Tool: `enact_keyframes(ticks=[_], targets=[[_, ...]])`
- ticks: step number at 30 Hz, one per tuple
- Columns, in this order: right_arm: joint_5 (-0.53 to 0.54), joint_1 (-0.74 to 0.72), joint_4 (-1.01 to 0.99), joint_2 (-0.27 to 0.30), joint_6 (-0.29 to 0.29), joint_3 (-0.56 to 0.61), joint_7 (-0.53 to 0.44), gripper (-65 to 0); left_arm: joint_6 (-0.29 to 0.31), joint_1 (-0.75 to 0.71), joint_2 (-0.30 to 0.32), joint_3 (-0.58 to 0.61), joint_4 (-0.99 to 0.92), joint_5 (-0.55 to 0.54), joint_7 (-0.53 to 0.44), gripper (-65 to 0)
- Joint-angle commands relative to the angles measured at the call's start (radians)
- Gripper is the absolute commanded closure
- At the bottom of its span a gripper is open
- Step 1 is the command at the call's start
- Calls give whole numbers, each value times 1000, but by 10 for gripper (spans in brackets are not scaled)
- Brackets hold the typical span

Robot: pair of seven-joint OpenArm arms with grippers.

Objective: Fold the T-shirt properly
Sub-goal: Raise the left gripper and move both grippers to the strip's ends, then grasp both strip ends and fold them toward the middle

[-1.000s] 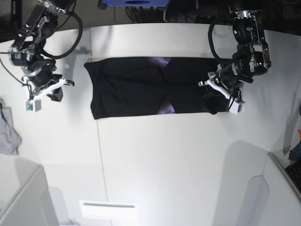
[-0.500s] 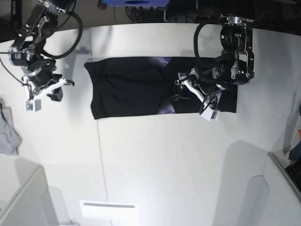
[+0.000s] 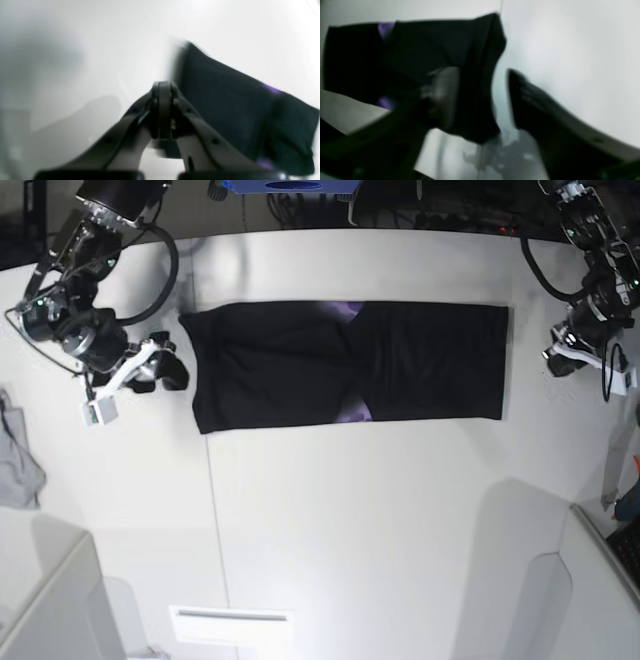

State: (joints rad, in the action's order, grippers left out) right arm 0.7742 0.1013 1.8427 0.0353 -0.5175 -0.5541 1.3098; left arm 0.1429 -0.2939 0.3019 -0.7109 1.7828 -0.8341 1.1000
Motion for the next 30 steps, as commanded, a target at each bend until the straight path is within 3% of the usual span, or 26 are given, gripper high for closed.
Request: enact_keyframes(ticks=[1,6,9,14,17,22,30], targets=[[32,-35,-39,8,-3,4,7,-423,25,-8,41,-16,-14,-15,-13,0],[40,-108,-254,25,-3,6,0,-392,116,-11,89,-80,-139,3,-14,0],[40,-127,-328,35,-3,7,-26,-390,123,-1,84,-79,-156,108,-39,0],[40,-117,-380,33,-7,9,-20,-390,168,-17,81,49,-165,187,-143,0],[41,-108,-401,30,-11,18,-16,-390,174,-21,62,75,-165,189,-149,0],[47,-76,-397,22,-13,128,-48,-390,174,12,35,84,-169,189,-143,0],[43,-48,-400,1,-3,213,-123,-390,171,49,33,222,-246,190,-151,0]])
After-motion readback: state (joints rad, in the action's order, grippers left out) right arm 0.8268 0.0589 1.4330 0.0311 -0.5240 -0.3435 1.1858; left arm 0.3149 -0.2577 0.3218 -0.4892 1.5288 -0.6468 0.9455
